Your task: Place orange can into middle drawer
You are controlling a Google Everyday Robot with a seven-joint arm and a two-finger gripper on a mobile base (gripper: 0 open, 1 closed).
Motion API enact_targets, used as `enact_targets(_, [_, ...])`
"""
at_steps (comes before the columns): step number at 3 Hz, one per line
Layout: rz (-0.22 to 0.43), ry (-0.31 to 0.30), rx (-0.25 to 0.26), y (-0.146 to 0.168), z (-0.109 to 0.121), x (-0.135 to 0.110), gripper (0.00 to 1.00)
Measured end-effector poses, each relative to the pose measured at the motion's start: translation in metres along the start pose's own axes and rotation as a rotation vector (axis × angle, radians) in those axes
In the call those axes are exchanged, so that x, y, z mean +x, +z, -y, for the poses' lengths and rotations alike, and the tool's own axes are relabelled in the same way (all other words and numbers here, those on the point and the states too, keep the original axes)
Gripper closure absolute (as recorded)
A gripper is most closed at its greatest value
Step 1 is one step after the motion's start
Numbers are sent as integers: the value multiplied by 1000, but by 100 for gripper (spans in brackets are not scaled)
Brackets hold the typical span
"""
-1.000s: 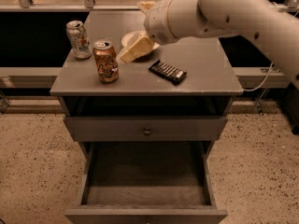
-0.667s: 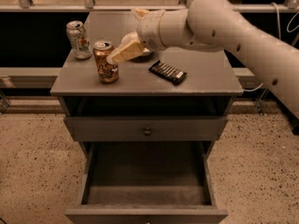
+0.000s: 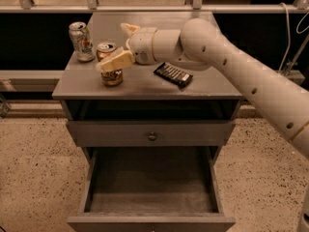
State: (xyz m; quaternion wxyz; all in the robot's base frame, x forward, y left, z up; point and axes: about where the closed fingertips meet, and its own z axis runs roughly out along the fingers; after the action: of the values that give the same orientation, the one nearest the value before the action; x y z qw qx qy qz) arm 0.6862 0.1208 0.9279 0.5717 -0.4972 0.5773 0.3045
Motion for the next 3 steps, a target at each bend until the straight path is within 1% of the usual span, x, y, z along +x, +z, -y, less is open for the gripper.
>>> enact_targets(1, [31, 82, -59, 7, -21, 7, 0])
enact_targets(2, [32, 83, -60, 8, -22, 6, 0])
enact_targets(3, [33, 83, -65, 10, -23, 5, 16])
